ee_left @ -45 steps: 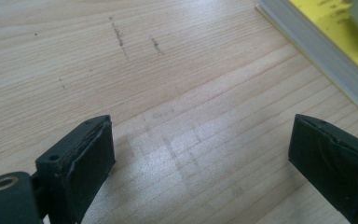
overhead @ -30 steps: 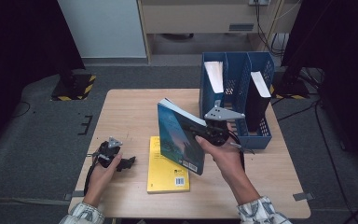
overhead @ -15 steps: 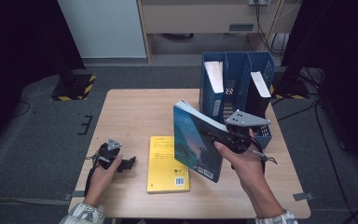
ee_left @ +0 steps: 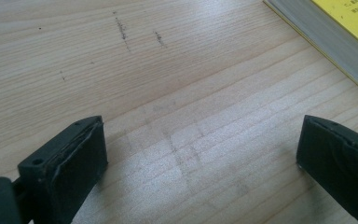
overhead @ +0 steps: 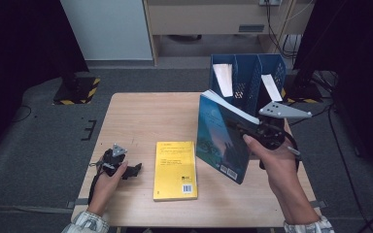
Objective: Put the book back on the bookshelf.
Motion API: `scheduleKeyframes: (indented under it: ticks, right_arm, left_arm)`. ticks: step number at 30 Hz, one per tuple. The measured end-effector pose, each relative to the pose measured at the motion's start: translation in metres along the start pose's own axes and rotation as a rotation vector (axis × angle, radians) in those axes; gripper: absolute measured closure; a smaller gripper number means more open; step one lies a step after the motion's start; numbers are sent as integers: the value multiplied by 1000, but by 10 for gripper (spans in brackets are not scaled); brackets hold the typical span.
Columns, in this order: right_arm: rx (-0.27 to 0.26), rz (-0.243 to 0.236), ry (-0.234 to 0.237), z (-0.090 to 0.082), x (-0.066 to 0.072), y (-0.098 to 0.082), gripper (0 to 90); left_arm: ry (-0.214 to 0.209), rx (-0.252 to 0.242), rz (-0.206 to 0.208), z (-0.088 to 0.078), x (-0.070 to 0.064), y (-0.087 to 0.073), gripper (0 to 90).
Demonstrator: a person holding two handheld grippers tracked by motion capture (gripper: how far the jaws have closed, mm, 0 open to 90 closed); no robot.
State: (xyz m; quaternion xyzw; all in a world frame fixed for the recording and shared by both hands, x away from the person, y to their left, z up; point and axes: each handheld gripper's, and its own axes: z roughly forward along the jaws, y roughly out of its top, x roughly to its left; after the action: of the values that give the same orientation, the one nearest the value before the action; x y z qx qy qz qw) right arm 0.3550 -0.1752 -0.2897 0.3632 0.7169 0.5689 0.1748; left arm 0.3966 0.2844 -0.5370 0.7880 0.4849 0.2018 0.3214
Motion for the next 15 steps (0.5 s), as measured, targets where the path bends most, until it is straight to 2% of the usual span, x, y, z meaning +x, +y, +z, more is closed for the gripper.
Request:
scheduleKeyframes:
  ticks: [9,15]
  right_arm:
    - [-13,44,-62,-24,-21,14,737]
    - [-12,49,-105,-34,-31,20,737]
  left_arm:
    - [-1,0,1,0,0,0,5]
    - [0,1,1,0,0,0,5]
